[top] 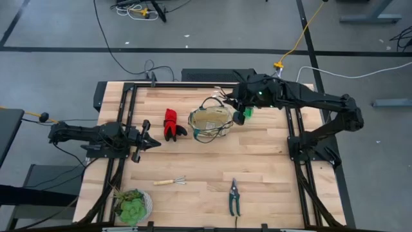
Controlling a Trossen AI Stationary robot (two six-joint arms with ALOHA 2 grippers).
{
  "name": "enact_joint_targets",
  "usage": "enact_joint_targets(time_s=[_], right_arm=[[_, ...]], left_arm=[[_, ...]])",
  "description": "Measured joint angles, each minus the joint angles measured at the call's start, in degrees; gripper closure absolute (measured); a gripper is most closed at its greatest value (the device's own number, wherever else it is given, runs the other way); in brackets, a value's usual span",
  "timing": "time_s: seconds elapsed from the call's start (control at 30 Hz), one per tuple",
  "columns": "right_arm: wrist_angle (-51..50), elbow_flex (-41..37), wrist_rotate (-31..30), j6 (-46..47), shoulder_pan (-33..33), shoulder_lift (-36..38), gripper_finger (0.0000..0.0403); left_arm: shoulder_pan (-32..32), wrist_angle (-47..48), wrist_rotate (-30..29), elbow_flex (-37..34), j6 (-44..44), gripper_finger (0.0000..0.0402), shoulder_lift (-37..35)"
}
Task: Pick & Place Garden tools in Gardening bag
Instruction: Put the right brown hand rake into the gardening bag
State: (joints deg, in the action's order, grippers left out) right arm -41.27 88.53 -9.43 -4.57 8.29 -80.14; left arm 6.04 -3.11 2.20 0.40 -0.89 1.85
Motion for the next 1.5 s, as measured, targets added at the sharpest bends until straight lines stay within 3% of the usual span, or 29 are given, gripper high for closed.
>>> enact_joint_targets(time_s=[0.6, 1.17, 1.37, 1.5], right_arm=[[0.12, -0.04, 0.02, -3.66, 7.05, -1.24, 0.0346], [0.00, -0.11, 3.12, -6.81, 5.68, -10.21, 0.0346], [0.10, -0.11, 8.54, -8.17, 5.11, -12.74, 0.0346], [-0.14, -0.11, 9.03, -9.41, 4.71, -13.57, 0.0346]], left_arm=[[0.00, 0.00, 0.00, -0.02, 0.00, 0.0381, 0.00], [0.00, 0.00, 0.00, -0.01, 0.00, 0.0381, 0.02], [0.00, 0.00, 0.00, -0.02, 0.00, 0.0381, 0.02], [-0.01, 0.00, 0.00, -0.01, 0.00, 0.0381, 0.02]])
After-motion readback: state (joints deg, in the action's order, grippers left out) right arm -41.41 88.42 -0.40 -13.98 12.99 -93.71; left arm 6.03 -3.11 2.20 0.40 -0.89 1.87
